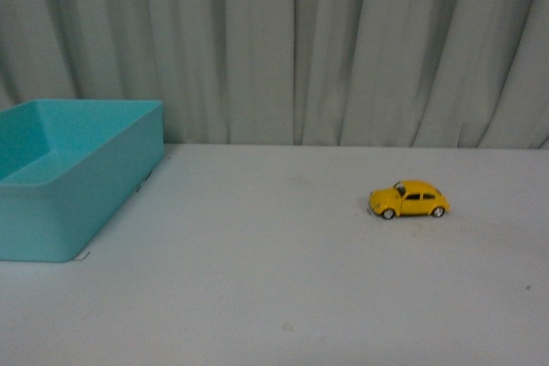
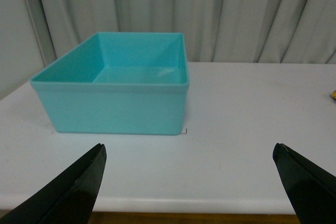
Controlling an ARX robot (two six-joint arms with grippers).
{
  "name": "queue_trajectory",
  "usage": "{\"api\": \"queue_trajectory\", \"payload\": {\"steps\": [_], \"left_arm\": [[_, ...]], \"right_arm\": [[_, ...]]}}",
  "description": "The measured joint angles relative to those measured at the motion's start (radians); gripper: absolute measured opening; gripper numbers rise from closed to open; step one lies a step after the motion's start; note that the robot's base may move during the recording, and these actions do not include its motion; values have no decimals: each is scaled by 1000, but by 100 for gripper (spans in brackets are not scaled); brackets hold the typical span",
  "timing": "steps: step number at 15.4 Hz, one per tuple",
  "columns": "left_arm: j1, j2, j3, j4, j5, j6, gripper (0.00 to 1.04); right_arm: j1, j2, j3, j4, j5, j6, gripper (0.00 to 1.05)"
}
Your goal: Wind up and store yellow beetle toy
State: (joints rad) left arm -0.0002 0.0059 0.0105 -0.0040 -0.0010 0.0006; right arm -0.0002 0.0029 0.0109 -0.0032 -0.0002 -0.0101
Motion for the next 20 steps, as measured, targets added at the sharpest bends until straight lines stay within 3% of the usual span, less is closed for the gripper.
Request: {"api": "queue_trajectory", "payload": {"steps": [20], "left_arm": [[0,0,0,2,0,0,98]], "right_arm": [[0,1,0,0,0,3,98]]}}
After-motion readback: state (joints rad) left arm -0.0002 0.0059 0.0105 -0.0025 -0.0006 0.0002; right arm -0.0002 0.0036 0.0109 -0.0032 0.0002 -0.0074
